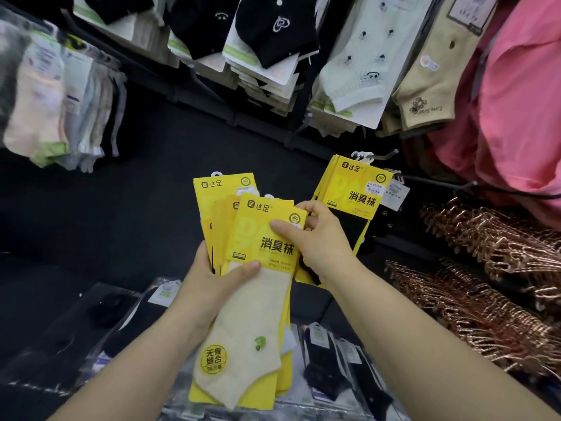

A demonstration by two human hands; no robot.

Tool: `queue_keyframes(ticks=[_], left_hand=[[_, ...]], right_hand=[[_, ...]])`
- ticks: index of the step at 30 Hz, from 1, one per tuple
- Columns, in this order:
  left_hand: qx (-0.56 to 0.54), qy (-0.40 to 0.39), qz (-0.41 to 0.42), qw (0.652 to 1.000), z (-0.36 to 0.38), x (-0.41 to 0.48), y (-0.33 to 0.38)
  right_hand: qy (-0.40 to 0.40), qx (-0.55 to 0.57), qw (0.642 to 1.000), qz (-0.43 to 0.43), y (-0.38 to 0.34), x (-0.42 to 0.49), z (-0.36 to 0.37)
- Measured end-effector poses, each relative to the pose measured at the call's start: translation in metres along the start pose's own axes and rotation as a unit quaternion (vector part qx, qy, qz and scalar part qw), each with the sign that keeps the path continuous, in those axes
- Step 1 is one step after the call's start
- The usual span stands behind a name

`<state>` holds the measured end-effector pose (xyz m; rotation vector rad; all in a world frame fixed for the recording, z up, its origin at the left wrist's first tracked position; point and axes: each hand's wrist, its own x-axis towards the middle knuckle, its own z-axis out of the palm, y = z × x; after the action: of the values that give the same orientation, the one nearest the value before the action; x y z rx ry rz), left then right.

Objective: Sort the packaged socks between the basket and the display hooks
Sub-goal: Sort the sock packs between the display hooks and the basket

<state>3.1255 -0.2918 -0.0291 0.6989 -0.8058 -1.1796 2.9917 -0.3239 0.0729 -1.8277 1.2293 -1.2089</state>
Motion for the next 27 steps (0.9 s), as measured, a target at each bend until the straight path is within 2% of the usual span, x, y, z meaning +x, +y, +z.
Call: queue_keyframes(ticks=[4, 8, 10, 17, 24, 27], left_hand=[[-0.023, 0.0, 0.012, 1.0, -0.002, 0.003, 0.0], [0.021, 0.003, 0.029, 0.999, -0.001, 0.002, -0.007], [0.032, 0.014, 0.037, 0.999, -0.002, 0.002, -0.01], [0.06, 0.006, 0.035, 0.998, -0.002, 0.006, -0.016], [0.07, 0.031, 0.06, 0.995, -0.002, 0.009, -0.012], [0.093, 0.06, 0.08, 0.991, -0.007, 0.012, -0.005]], right_hand=[[-0.043, 0.029, 0.999, 0.016, 0.0, 0.001, -0.014], [-0.018, -0.068, 0.996, -0.053, 0.004, 0.0, -0.016], [-0.002, -0.047, 0.997, -0.066, 0.004, -0.003, -0.012], [0.013, 0.138, 0.988, 0.073, 0.002, 0.001, -0.014], [0.156, 0.176, 0.971, 0.027, -0.003, 0.013, -0.049], [0.213, 0.132, 0.968, -0.016, -0.016, 0.028, -0.074]])
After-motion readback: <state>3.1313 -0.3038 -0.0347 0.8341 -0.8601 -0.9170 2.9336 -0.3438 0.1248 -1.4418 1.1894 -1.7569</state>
